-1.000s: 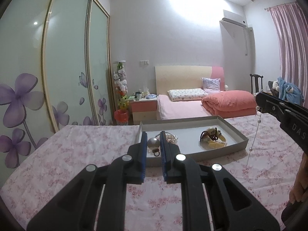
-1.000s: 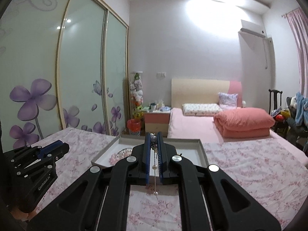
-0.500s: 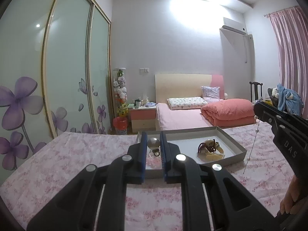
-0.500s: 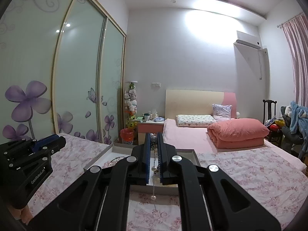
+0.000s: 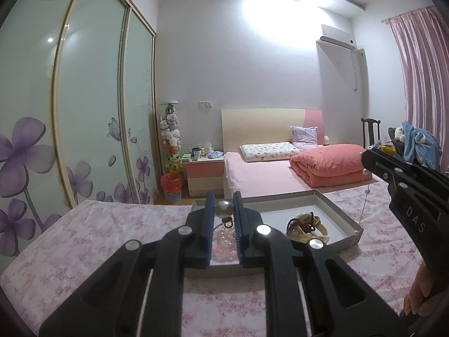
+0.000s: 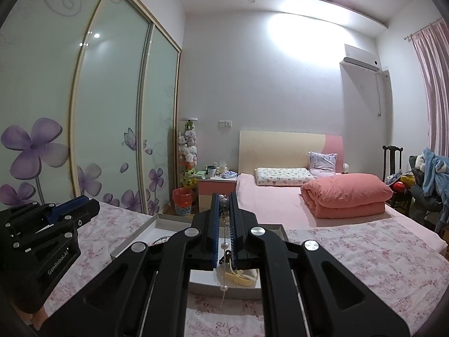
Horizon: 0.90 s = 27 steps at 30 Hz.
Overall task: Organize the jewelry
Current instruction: 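Carry the pearl and earring cluster over the grey tray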
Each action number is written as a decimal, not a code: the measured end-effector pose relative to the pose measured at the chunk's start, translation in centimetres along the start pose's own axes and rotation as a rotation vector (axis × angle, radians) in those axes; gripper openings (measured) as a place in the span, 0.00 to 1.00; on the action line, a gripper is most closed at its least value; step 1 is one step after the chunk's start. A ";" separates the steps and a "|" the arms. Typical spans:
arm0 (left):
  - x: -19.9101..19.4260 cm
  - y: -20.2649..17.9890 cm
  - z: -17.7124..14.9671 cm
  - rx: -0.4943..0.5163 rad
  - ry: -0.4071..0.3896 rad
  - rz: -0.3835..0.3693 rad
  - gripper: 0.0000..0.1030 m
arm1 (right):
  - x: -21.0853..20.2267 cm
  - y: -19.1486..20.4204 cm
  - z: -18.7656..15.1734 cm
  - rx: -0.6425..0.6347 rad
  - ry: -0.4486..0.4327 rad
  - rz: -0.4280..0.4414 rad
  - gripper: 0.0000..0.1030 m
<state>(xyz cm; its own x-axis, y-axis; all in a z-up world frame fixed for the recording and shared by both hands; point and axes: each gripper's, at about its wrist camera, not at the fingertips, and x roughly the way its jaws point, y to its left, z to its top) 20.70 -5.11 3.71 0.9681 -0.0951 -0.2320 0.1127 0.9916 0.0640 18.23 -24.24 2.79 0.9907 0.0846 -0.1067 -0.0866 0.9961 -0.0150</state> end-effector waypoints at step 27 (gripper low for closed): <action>13.0 -0.6 -1.2 -0.067 0.152 -0.038 0.13 | 11.5 -1.2 -2.7 0.107 0.210 0.030 0.07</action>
<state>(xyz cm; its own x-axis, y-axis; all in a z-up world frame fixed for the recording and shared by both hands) 32.93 -6.87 -0.46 0.9178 -0.1229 -0.3774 0.1281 0.9917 -0.0114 29.40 -24.52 -1.13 0.9431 0.1186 -0.3105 -0.0931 0.9911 0.0956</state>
